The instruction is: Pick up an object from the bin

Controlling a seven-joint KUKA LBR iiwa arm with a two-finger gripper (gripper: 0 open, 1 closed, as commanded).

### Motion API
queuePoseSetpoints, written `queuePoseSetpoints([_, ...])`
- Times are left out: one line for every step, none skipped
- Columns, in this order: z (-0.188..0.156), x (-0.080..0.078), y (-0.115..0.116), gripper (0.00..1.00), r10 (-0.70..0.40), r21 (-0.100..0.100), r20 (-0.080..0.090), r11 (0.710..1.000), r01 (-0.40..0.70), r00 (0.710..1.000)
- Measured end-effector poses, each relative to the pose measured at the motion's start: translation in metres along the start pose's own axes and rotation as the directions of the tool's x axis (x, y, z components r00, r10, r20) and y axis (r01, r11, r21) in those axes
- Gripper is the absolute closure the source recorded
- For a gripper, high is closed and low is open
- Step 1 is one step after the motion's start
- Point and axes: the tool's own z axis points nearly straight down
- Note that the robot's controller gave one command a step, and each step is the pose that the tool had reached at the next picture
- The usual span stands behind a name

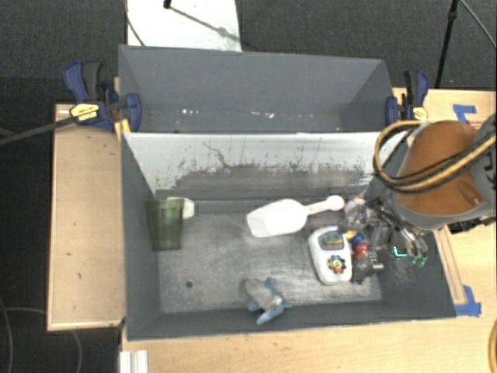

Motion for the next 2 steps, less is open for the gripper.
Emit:
queuePoseSetpoints([-0.0037, -0.0021, 0.0003, 1.0, -0.007, 0.001, 0.008, 1.0, 0.007, 1.0])
queuePoseSetpoints([-0.0037, -0.0021, 0.0003, 1.0, -0.009, 0.001, 0.008, 1.0, 0.009, 1.0])
